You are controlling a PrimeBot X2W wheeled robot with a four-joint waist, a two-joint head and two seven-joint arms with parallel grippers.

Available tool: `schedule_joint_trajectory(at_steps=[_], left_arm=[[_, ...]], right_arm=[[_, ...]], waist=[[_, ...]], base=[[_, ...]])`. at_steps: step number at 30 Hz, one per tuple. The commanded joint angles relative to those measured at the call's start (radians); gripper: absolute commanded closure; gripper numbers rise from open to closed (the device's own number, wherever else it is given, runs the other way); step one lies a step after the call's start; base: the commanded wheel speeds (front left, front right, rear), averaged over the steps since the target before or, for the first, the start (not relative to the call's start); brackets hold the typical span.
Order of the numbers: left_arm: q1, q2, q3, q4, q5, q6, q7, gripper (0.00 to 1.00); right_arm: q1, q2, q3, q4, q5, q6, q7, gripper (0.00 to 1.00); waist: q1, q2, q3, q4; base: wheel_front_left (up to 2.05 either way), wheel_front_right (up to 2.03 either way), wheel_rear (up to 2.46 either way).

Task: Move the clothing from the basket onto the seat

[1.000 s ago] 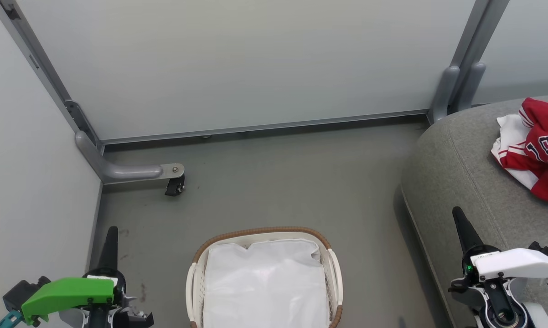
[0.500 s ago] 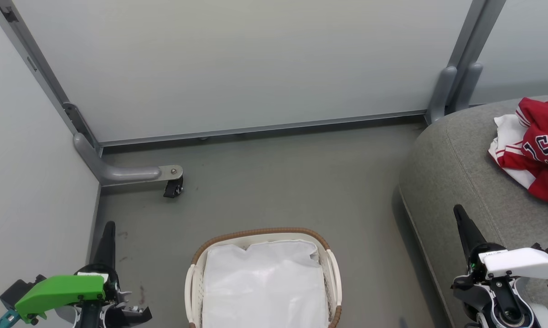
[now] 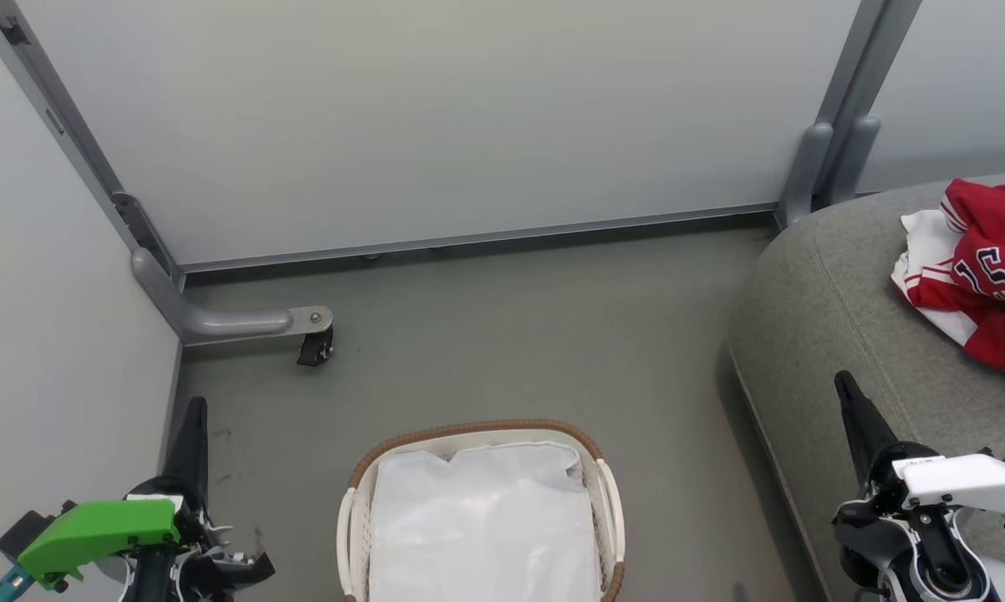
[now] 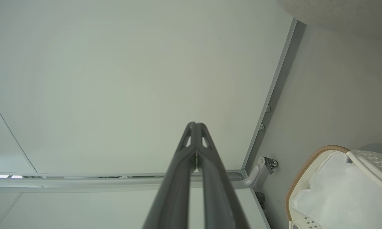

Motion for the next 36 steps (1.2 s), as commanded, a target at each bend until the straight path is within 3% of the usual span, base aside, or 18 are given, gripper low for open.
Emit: schedule_joint_trajectory(at_steps=[1,36], left_arm=[[-0.020,0.006,0.007,-0.005,-0.020,-0.009,0.006,1.00],[-0.018,0.006,0.010,-0.006,-0.043,-0.008,0.014,1.00]], right_arm=[[0.009,-0.006,-0.005,-0.006,0.023,-0.001,0.007,1.00],[0.010,-0.006,-0.006,-0.008,0.050,-0.001,0.015,1.00]], waist=[[0.0000,-0.0001,0.000,-0.001],[0.0000,-0.0001,-0.002,-0.003]], base=[[0.00,0.00,0.00],[0.00,0.00,0.00]])
